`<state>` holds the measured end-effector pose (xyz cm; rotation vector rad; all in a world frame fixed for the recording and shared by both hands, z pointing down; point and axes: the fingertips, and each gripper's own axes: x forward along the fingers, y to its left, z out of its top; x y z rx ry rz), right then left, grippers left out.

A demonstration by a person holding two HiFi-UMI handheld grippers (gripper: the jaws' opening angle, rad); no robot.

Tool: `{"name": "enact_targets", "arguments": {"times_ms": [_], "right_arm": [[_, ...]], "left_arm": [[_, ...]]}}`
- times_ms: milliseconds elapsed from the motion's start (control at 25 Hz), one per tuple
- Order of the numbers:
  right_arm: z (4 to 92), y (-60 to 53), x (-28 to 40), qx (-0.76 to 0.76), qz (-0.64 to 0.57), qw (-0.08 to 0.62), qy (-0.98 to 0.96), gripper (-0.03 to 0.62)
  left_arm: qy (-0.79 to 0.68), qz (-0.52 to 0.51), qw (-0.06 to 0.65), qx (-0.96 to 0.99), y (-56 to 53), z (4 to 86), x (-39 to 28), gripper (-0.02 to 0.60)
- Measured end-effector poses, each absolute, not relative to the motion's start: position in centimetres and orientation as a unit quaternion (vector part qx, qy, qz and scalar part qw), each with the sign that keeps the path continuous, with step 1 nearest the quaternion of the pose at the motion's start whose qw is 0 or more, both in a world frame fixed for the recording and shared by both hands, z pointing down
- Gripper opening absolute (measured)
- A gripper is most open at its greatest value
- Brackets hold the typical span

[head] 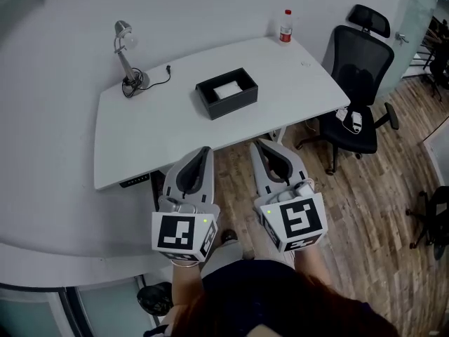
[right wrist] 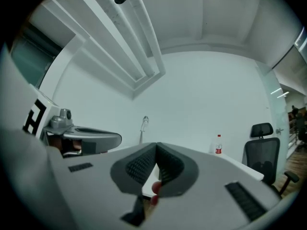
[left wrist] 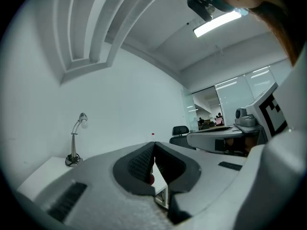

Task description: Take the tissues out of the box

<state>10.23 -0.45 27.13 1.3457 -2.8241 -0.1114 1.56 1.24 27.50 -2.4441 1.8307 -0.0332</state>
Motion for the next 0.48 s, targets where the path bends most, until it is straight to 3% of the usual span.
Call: {"name": "enact_targets", "arguments": {"times_ms": [480], "right_arm": [[26.8,-4.3,6.7,0.449,-0.027,0.011,-0.893,0.011]], "left_arm": [[0.573,-0.006,0.027,-0.819,-1.7,27.5,-1.8,0.025]]}}
